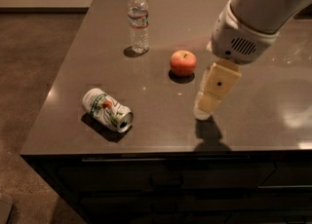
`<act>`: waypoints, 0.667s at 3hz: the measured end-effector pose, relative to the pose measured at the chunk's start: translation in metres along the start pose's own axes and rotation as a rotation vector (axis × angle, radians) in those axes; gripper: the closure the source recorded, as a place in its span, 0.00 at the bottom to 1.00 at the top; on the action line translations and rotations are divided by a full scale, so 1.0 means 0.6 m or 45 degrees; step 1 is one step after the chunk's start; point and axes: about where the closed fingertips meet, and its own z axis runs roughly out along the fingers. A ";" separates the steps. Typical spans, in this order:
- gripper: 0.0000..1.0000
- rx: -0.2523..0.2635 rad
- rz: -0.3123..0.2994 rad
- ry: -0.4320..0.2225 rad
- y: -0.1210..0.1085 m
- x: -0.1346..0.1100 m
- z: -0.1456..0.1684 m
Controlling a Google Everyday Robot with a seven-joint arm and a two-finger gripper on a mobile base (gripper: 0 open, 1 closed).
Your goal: Pick 7up can
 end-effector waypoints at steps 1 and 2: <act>0.00 -0.035 0.022 -0.030 0.016 -0.062 0.018; 0.00 -0.038 0.027 -0.021 0.029 -0.122 0.039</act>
Offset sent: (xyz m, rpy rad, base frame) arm 0.0170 0.1207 -0.0071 0.0154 0.0464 -0.0190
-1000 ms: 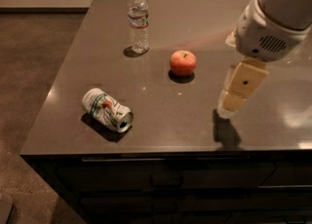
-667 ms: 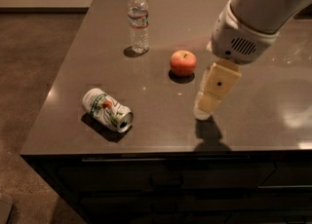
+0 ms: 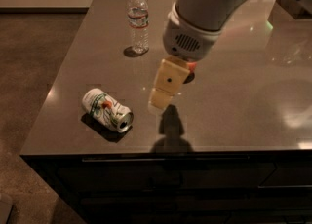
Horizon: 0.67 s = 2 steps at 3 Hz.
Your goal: Pick 7up can
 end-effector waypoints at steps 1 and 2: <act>0.00 0.028 0.013 0.059 0.005 -0.038 0.053; 0.00 0.054 0.026 0.125 0.007 -0.065 0.105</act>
Offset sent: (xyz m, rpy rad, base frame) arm 0.0347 0.0881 -0.0879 -0.1832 0.0170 -0.0726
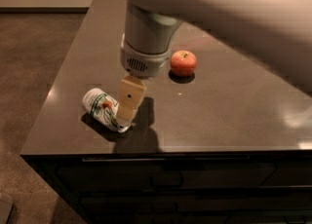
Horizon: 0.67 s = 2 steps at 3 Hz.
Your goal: Pick 7up can
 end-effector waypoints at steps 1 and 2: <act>0.00 0.007 0.012 0.054 0.009 -0.026 0.046; 0.00 0.008 0.017 0.093 0.024 -0.040 0.078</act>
Offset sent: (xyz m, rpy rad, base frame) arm 0.0032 0.0526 -0.0666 -0.1037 0.0507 -0.0296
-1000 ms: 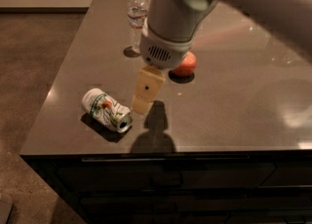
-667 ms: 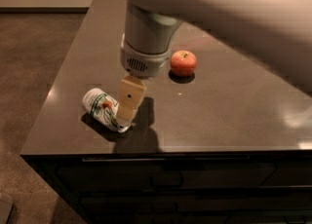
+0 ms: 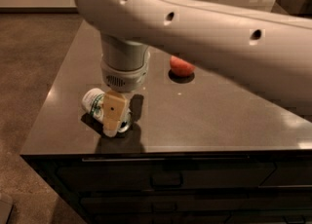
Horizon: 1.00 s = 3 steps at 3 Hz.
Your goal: Pick 7up can
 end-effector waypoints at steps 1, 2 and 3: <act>0.00 0.000 -0.016 0.035 0.016 -0.018 0.020; 0.18 -0.006 -0.026 0.067 0.023 -0.029 0.034; 0.43 -0.006 -0.039 0.077 0.019 -0.036 0.030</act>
Offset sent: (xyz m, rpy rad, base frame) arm -0.0022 0.0330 -0.0266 -0.0777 0.0393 0.0195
